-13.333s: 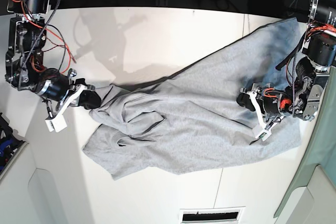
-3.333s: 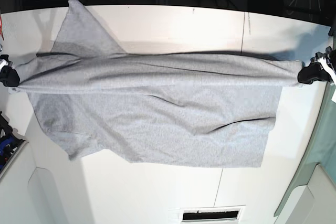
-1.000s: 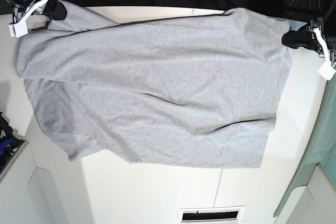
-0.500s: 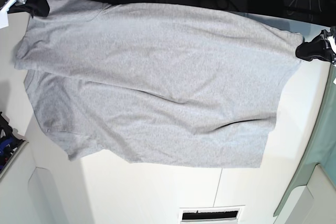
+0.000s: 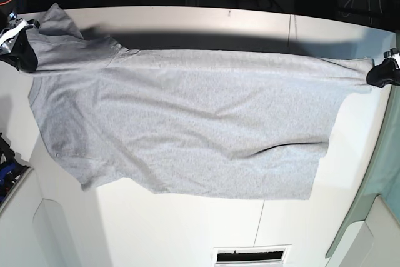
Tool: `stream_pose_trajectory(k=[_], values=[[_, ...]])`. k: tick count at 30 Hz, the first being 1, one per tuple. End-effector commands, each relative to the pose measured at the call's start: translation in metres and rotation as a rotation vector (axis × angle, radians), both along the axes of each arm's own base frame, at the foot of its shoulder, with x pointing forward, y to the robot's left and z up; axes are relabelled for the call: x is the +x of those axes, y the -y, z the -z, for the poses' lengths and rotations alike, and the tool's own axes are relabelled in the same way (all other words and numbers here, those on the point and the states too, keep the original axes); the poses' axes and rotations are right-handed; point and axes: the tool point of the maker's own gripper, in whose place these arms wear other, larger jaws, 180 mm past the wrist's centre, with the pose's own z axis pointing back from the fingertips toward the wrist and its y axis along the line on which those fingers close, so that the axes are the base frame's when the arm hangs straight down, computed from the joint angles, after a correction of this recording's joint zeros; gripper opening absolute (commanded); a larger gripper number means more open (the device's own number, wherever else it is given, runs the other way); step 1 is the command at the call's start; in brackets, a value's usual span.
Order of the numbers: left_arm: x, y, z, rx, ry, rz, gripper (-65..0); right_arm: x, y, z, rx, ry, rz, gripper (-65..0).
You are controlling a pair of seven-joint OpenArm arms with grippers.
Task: Layout the t-shirt on the table in an organized manner, then fold the t-shirt properly
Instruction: 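Lift the shirt edge with both grippers and fold it over the shirt, then lower the folded edge with both grippers and release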
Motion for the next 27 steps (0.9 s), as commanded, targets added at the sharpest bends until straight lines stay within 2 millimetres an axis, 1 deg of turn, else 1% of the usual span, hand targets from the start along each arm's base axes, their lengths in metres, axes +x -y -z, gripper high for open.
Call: stream_pose_trajectory(k=[1,3,5,8,11,14,17,21,25,27], values=[[0.009,-0.006,-0.015,0.024,0.042,0.011,-65.0,0.006,0.006,-0.012,-0.015,0.045,0.009,-65.0],[0.011,-0.006,-0.017,0.02,0.051,0.01,-65.0,0.008,0.007,-0.015,-0.016,0.06,0.015,-65.0],[0.015,-0.006,-0.02,0.015,0.083,-0.001,-65.0,0.015,0.006,-0.02,-0.009,0.098,0.016,-65.0],[0.027,-0.011,-0.026,0.038,0.162,-0.026,-65.0,0.03,0.003,-0.026,0.0,0.135,0.007,-65.0],[0.031,-0.016,-0.025,0.072,0.195,-0.041,-65.0,0.048,0.006,-0.021,-0.004,0.146,0.006,-65.0],[0.03,-0.019,-0.019,0.11,0.202,-0.046,-65.0,0.065,0.005,-0.01,0.019,0.127,-0.01,-65.0],[0.036,-0.023,-0.022,0.143,0.249,-0.054,-65.0,0.084,-0.002,-0.002,0.064,0.12,-0.024,-65.0],[0.041,-0.03,-0.023,0.201,0.289,-0.054,-65.0,0.098,-0.008,0.016,0.071,0.08,-0.037,-65.0],[0.058,-0.027,-0.027,0.202,0.327,-0.06,-65.0,0.113,-0.017,0.033,0.07,0.041,-0.059,-65.0],[0.067,-0.024,-0.024,0.201,0.332,-0.051,-65.0,0.116,-0.02,0.044,0.053,0.017,-0.071,-65.0]])
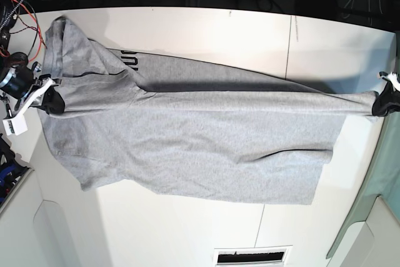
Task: Layout the t-shirt on the table in an organized manner, then fold the t-shirt properly
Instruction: 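Lower the folded edge with both grippers and release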
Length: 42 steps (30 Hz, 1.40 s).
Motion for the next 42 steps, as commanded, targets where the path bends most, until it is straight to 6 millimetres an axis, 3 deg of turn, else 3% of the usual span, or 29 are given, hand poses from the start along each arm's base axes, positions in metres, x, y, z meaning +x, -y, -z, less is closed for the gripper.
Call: stream_pose_trajectory(k=[1,10,16,23,25,26,29,30,32,36,42], values=[[0.011,-0.006,-0.011,0.025,0.036,0.005,-65.0,0.01,0.003,-0.011,-0.015,0.051,-0.005,-65.0],[0.059,0.018,0.004,0.103,0.046,0.103,-65.0,-0.002,-0.004,0.007,0.005,-0.005,-0.02,-65.0],[0.074,0.028,0.023,0.114,0.029,0.138,-65.0,-0.035,-0.007,0.029,0.034,-0.078,-0.016,-65.0],[0.088,0.037,0.042,0.057,0.032,0.098,-65.0,-0.054,-0.007,0.042,0.037,-0.124,-0.011,-65.0],[0.087,0.035,0.046,0.05,0.029,0.082,-60.2,-0.057,-0.007,0.043,0.038,-0.131,-0.009,-65.0],[0.087,0.031,0.047,0.054,0.026,0.062,-56.1,-0.057,-0.008,0.043,0.04,-0.132,-0.009,-62.1],[0.088,0.028,0.048,0.06,0.024,0.044,-42.3,-0.056,-0.009,0.042,0.053,-0.127,-0.007,-38.0],[0.087,0.027,0.049,0.064,0.011,0.044,-38.9,-0.055,-0.01,0.04,0.064,-0.119,-0.005,-33.3],[0.083,0.026,0.052,0.07,-0.044,0.045,-37.2,-0.052,-0.011,0.033,0.079,-0.101,-0.001,-31.8],[0.084,0.043,0.031,-0.015,-0.035,0.099,-37.2,-0.043,0.014,0.009,0.066,-0.028,0.065,-31.8],[0.09,0.051,0.003,-0.088,0.001,0.104,-37.2,-0.051,0.09,-0.016,0.022,0.031,0.299,-31.8]])
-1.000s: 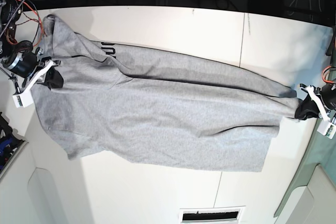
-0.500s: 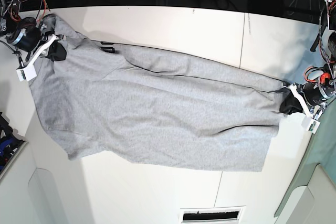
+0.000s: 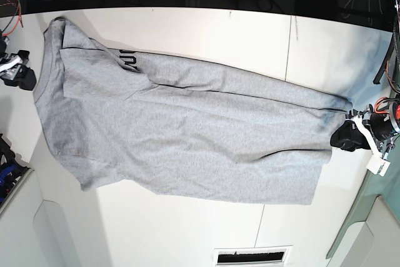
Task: Layout the t-shirt on the table in an organized manner, then fold the t-shirt properly
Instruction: 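Lower the folded edge with both grippers and release, then grasp the folded edge with both grippers and pull it taut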
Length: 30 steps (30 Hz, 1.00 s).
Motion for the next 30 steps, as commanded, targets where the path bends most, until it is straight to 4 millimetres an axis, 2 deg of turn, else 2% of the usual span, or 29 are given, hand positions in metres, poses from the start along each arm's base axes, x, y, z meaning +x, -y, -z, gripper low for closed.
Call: stream_pose_trajectory(k=[1,3,5,7,9,12,14,17,20,25,30], values=[[0.011,-0.006,-0.024,-0.021,0.065,-0.005,-37.2,0.005,0.015,-0.016,-0.02,0.049,0.031,-31.8],[0.004,0.005,-0.022,-0.089,0.009,0.008,-37.2,-0.005,0.029,-0.016,-0.021,0.045,0.079,-31.8],[-0.009,0.032,-0.02,-0.183,-0.076,0.072,-37.2,-0.017,0.034,-0.007,-0.009,0.014,0.098,-31.2],[-0.02,0.056,-0.026,-0.25,-0.101,0.137,-37.2,-0.029,0.035,0.007,0.013,-0.025,0.109,-27.0],[-0.026,0.071,-0.034,-0.267,-0.072,0.177,-37.2,-0.04,0.035,0.022,0.055,-0.063,0.13,-23.1],[-0.031,0.089,-0.039,-0.259,-0.04,0.218,-37.2,-0.047,0.029,0.037,0.144,-0.074,0.146,-21.9],[-0.031,0.093,-0.038,-0.263,-0.026,0.217,-36.8,-0.05,0.022,0.049,0.187,-0.094,0.156,-21.9],[-0.025,0.086,-0.036,-0.218,-0.002,0.196,-32.3,-0.049,0.002,0.066,0.242,-0.125,0.144,-21.9],[-0.016,0.069,-0.035,-0.134,0.048,0.153,-27.0,-0.047,-0.023,0.075,0.293,-0.138,0.113,-21.9],[-0.004,0.036,-0.026,-0.029,0.07,0.033,-26.9,-0.047,-0.059,0.087,0.349,-0.165,0.067,-22.0],[0.01,0.001,-0.006,-0.014,0.037,-0.086,-26.9,-0.048,-0.077,0.091,0.392,-0.161,0.072,-22.0]])
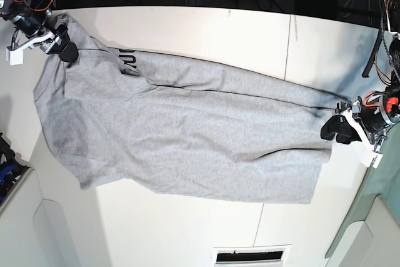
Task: Layout the t-shirt on the table in an organized manner, then fold the t-shirt properly
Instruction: 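Grasp the folded edge with both grippers and pull it taut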
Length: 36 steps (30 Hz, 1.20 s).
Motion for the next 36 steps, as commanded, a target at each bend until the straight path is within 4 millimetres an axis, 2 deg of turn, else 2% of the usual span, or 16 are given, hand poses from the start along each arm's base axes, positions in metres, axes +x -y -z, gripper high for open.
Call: stream_pose_trajectory(k=[1,7,13,19,23,30,32,35,36], values=[[0.019,-0.013,-0.021,-0.016,0.068,-0.032,-26.9,-0.002,0.001,0.0,-0.012,-0.012,-0.016,-22.0],[0.038,-0.06,0.002,-0.006,0.011,-0.202,-26.9,-0.004,0.0,0.0,-0.011,-0.022,-0.028,-22.0],[0.037,-0.077,0.024,-0.042,-0.063,-0.283,-26.9,-0.006,-0.003,0.0,0.002,-0.031,-0.041,-22.0],[0.028,-0.082,0.037,-0.015,-0.107,-0.288,-26.9,-0.006,-0.004,0.0,0.01,-0.035,-0.046,-22.0],[0.023,-0.076,0.045,0.014,-0.147,-0.252,-26.9,-0.006,-0.008,-0.003,0.035,-0.032,-0.048,-22.0],[-0.002,-0.065,0.073,0.061,-0.245,-0.189,-27.1,-0.008,-0.011,-0.003,0.05,-0.038,-0.056,-22.0],[-0.003,-0.065,0.074,0.061,-0.248,-0.189,-31.6,-0.007,-0.011,-0.004,0.055,-0.034,-0.054,-22.2],[-0.004,-0.062,0.073,0.056,-0.251,-0.165,-52.8,-0.006,-0.012,-0.005,0.061,-0.026,-0.055,-24.0],[-0.004,-0.056,0.072,0.038,-0.243,-0.133,-59.8,-0.006,-0.012,-0.005,0.061,-0.025,-0.054,-29.6]])
